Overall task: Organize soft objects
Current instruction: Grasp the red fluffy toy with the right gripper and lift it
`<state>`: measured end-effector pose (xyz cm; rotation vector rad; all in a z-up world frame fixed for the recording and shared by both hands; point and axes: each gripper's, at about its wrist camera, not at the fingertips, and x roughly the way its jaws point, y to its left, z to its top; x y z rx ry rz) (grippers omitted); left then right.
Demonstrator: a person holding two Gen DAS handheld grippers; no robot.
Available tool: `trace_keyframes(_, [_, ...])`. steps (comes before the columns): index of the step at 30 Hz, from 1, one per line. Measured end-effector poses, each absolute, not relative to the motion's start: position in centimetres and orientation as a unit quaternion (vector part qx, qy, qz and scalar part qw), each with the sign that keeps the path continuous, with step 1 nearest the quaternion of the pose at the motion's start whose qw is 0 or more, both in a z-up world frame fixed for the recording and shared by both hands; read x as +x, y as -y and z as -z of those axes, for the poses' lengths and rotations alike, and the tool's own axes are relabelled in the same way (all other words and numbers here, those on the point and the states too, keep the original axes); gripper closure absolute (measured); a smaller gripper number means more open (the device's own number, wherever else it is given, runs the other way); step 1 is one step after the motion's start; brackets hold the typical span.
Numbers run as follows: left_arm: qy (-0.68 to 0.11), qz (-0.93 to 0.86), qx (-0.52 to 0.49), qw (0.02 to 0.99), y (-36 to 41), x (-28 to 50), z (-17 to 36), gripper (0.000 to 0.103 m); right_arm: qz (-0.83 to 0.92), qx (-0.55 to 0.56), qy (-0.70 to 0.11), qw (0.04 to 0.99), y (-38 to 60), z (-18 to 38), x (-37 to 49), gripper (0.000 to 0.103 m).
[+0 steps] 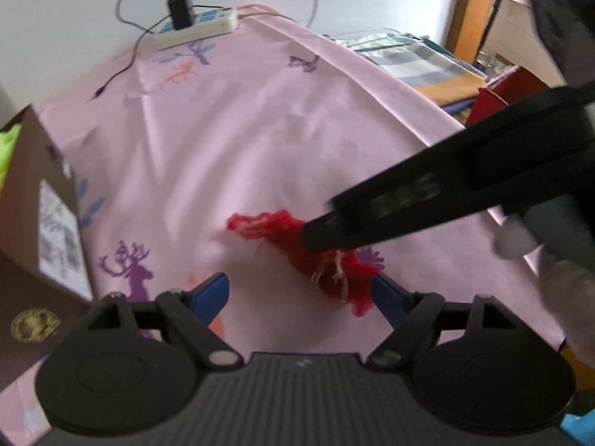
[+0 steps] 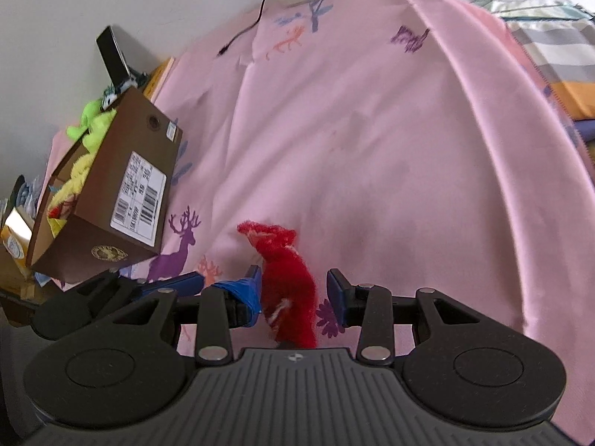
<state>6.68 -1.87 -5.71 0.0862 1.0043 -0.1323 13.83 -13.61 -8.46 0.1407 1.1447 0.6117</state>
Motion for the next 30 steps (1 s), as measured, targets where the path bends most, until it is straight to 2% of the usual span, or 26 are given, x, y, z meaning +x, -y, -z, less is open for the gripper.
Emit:
trace_keyframes(7, [-0.469,0.088,0.076,0.876,3.0,7.7,6.6,0.026,-0.302,0.075,-0.558,0.769,12.8,9.7,14.7,0.081])
trace_keyframes(8, [-0.468,0.092,0.076,0.876,3.1,7.8,6.6,0.030,-0.306,0.075,-0.559,0.767,12.7,9.8,14.7,0.082])
trace_keyframes(9, [-0.467,0.097,0.075,0.876,3.1,7.9,6.7,0.038,-0.309,0.075,-0.559,0.766,12.6,9.8,14.7,0.083])
trace_keyframes(16, [-0.460,0.116,0.068,0.878,2.3,7.9,6.4,0.048,-0.307,0.085,-0.564,0.762,12.8,9.8,14.8,0.086])
trace_keyframes(30, [-0.392,0.128,0.088,0.907,-0.2,3.2,1.5,0.050,-0.325,0.125,-0.521,0.780,11.8,5.7,11.8,0.087])
